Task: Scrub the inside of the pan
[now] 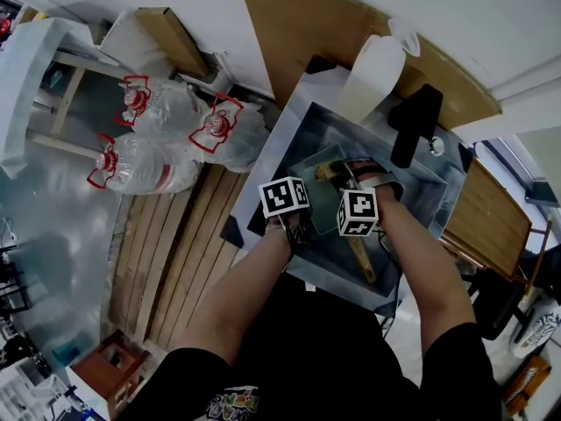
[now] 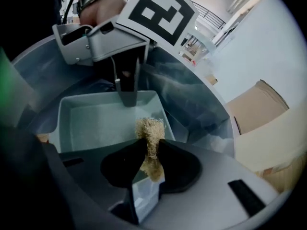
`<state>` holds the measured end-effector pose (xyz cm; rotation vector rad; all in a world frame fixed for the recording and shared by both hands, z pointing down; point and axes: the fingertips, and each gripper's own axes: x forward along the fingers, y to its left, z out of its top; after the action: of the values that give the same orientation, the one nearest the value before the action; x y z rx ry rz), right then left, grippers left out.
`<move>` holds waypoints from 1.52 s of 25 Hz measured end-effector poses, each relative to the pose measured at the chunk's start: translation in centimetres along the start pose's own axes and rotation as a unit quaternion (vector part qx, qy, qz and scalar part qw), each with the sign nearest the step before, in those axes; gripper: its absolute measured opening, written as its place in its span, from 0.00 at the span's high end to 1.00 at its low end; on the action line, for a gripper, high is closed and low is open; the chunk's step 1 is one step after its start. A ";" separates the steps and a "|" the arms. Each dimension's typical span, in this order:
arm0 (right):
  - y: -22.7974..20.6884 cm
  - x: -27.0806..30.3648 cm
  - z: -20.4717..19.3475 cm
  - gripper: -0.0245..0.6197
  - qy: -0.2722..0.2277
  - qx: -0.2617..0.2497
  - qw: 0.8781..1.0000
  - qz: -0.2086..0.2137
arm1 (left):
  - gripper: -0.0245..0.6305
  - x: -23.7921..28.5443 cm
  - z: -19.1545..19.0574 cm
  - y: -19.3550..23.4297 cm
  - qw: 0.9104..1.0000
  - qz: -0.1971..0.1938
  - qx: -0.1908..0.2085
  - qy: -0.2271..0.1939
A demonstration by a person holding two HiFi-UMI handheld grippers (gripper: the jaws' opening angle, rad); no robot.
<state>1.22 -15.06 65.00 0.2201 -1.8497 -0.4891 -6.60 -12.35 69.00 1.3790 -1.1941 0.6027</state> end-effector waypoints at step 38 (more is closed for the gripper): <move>9.4 -3.2 -2.7 0.81 0.016 -0.051 0.968 0.246 | 0.84 0.1 -0.1 0.1 1.000 -0.002 -0.001 0.001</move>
<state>5.68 -6.00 67.08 -0.2960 -1.7617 -0.2307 -6.62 -12.32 69.15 1.3787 -1.1902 0.6001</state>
